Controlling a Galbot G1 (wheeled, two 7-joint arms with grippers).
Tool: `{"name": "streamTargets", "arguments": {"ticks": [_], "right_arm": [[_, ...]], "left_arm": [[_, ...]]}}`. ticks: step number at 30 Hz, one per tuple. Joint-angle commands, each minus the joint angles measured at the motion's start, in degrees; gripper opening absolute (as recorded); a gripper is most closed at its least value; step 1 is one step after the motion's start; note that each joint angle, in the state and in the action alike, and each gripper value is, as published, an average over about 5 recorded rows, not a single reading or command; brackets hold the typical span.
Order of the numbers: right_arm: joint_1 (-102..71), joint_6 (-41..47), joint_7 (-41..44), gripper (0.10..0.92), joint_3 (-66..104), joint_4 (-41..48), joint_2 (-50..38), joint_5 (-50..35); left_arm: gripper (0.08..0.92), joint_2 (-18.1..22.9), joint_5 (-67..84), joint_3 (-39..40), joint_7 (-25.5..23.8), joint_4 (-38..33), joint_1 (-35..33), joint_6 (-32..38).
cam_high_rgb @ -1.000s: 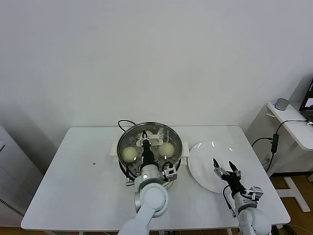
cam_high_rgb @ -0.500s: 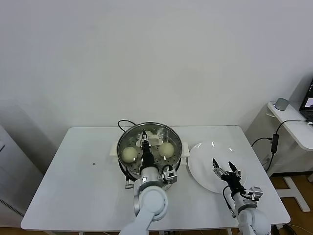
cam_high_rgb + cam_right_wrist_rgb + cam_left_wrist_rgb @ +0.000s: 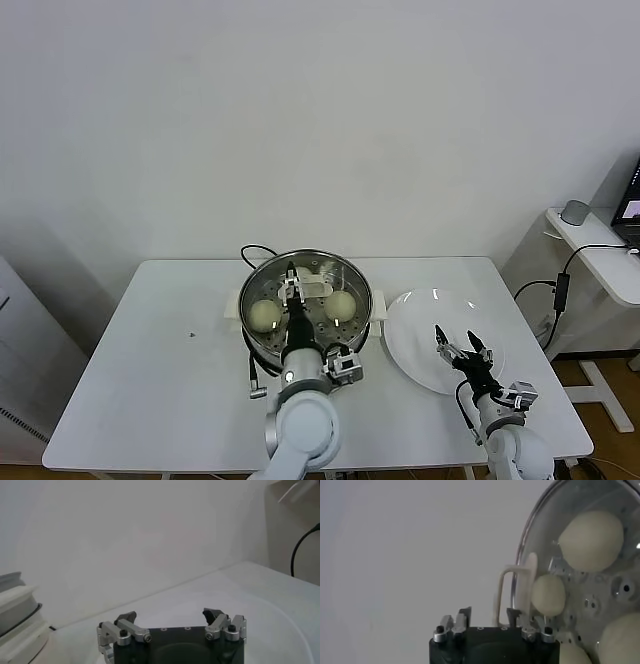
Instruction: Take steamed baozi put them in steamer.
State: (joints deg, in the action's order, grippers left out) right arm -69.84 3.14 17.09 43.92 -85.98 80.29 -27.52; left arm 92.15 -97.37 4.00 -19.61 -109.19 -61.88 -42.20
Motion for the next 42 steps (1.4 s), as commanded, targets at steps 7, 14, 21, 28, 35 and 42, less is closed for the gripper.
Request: {"name": "streamTargets", "arguments": {"ticks": [7,14,21,28,35,42], "right_arm": [[0.05,-0.1,0.04,0.823,-0.03,0.1,0.11,0.26],[-0.55,0.55,-0.09,0.823,-0.28,-2.82,0.68,1.18],[-1.22,-0.11,1.45,0.823,-0.57,-5.77,1.88,2.77],[-2.61,-3.37,3.55,0.823,0.07,-7.04,3.59,4.13],[-4.99,-1.31,2.56,0.823,-1.33,-10.39,4.7,7.95],[-8.34,-0.96,1.56,0.823,-1.69,-13.29,5.77,8.86]], "left_arm": [[0.818,-0.98,1.06,-0.71,-1.1,-9.99,-4.23,-2.8],[0.823,-4.23,10.46,-9.39,2.41,-14.27,-5.3,3.39],[0.823,-7.97,38.21,-24.2,3.2,-20.08,-6.72,17.42],[0.823,-9.09,74.86,-39.33,2.83,-19.06,-8.44,29.52],[0.823,-7.61,84.59,-45.13,10.81,-14.1,-11.38,38.42],[0.823,-8.67,91.39,-46.25,13.34,-9.68,-18.99,43.21]]}}
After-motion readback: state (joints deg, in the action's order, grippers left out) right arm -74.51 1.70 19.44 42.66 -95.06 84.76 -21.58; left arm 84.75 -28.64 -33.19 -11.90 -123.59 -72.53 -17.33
